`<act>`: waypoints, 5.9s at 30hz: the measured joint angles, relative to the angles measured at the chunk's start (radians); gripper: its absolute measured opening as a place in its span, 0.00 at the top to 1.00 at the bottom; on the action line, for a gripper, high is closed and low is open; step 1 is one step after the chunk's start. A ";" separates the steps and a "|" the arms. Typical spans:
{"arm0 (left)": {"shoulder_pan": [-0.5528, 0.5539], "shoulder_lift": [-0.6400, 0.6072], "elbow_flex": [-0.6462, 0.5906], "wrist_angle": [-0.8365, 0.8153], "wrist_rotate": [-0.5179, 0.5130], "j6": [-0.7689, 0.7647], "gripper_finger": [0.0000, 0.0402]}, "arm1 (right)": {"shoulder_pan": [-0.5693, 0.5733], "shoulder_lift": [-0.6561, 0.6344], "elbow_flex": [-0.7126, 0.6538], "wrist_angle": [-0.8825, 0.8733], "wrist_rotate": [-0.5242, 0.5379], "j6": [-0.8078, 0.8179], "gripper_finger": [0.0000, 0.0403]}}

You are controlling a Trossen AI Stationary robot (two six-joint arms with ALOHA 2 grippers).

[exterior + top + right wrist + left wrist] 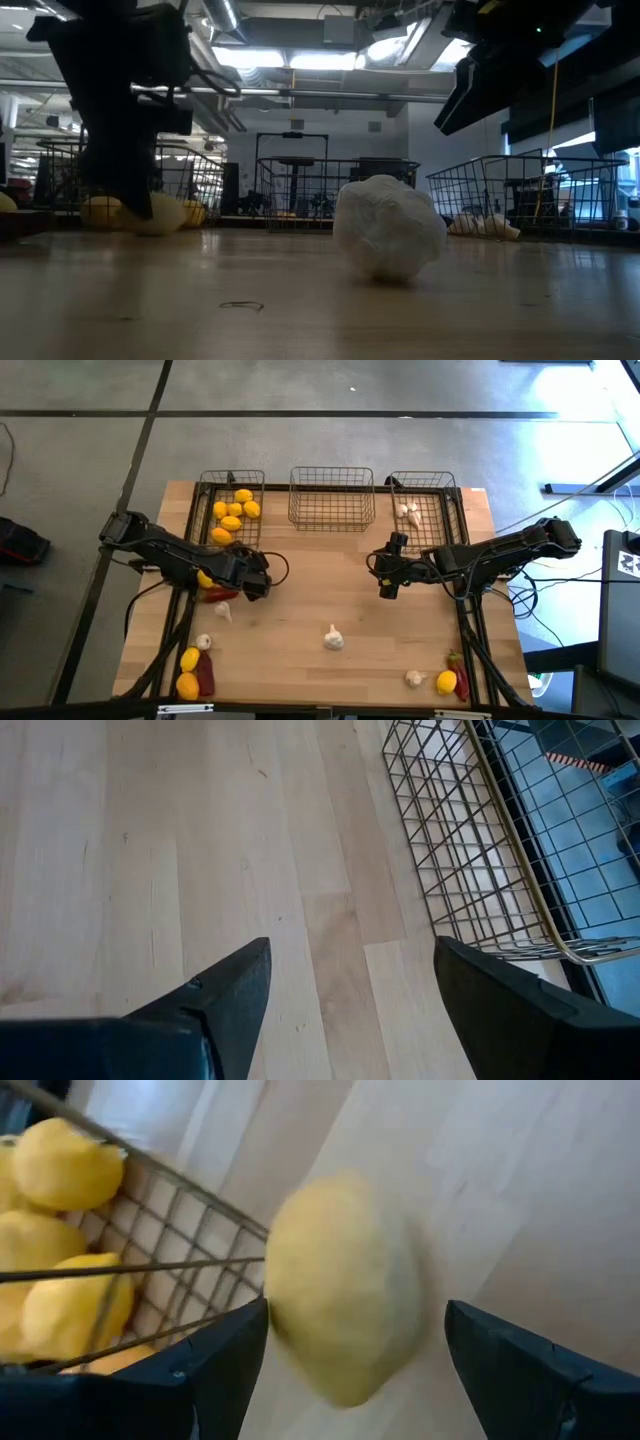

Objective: Sort produce into baskets
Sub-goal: Put the yellow lemon into the left gold wire basket, then put the red chili pepper into the middle gold wire basket

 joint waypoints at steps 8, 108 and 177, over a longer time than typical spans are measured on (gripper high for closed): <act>0.000 0.000 -0.060 0.128 0.002 0.033 0.25 | 0.000 0.000 0.000 0.000 0.000 0.000 0.32; 0.761 -0.413 0.083 -0.045 0.154 0.097 0.43 | 0.000 0.000 0.000 0.000 0.000 0.007 0.32; 0.358 -0.402 0.233 -0.161 0.501 0.207 0.29 | 0.000 0.000 0.000 -0.006 -0.050 0.010 0.32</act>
